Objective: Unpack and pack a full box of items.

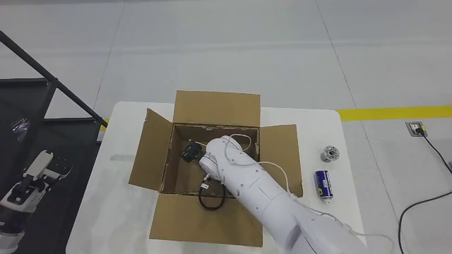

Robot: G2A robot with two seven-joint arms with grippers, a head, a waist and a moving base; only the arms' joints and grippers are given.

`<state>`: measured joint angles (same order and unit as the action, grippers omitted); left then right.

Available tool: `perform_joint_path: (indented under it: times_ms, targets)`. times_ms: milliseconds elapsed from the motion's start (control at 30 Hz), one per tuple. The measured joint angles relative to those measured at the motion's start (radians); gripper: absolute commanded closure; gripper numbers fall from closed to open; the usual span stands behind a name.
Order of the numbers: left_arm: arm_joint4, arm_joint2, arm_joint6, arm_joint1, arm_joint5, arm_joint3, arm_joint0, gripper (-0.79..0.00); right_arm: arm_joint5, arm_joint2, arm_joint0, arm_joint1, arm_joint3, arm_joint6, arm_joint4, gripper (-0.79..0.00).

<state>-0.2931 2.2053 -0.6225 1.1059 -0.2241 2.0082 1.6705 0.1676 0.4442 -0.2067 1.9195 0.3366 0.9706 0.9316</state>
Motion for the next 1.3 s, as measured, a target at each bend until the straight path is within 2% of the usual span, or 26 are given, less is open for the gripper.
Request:
perform_joint_path:
  times_ms: [200,400,500,600,700,767,867,933,1033,1167,1233,1300]
  targets:
    - [0.000,0.000,0.000,0.000,0.000,0.000,0.000,-0.785,-0.091,0.012,-0.034,-0.037,0.122,0.032,0.062,0.000]
    - [0.000,0.000,0.000,0.000,0.000,0.000,0.000,-0.785,-0.213,0.055,-0.110,-0.117,0.359,0.070,0.182,0.000]
    - [0.000,0.000,0.000,0.000,0.000,0.000,0.000,-0.785,-0.285,0.082,-0.194,-0.180,0.558,0.065,0.329,0.000]
    - [0.000,0.000,0.000,0.000,0.000,0.000,0.000,-0.785,-0.327,0.145,-0.326,-0.258,0.815,0.120,0.498,0.000]
    - [0.000,0.000,0.000,0.000,0.000,0.000,0.000,-0.785,-0.278,0.247,-0.488,-0.335,1.100,0.210,0.654,0.000]
    - [0.000,0.000,0.000,0.000,0.000,0.000,0.000,-0.785,-0.233,0.322,-0.613,-0.379,1.294,0.214,0.757,0.000]
    - [0.000,0.000,0.000,0.000,0.000,0.000,0.000,-0.785,-0.187,0.399,-0.787,-0.422,1.513,0.102,0.885,0.000]
    - [0.000,0.000,0.000,0.000,0.000,0.000,0.000,-0.785,-0.172,0.440,-0.895,-0.443,1.627,-0.014,0.948,0.000]
    - [0.000,0.000,0.000,0.000,0.000,0.000,0.000,-0.785,-0.202,0.502,-1.040,-0.466,1.752,-0.201,0.995,0.000]
    - [0.000,0.000,0.000,0.000,0.000,0.000,0.000,-0.785,-0.293,0.587,-1.236,-0.488,1.877,-0.457,0.967,0.000]
    - [0.000,0.000,0.000,0.000,0.000,0.000,0.000,-0.785,-0.328,0.644,-1.345,-0.497,1.936,-0.550,0.921,0.000]
    - [0.000,0.000,0.000,0.000,0.000,0.000,0.000,-0.785,-0.347,0.704,-1.429,-0.504,1.984,-0.596,0.859,0.000]
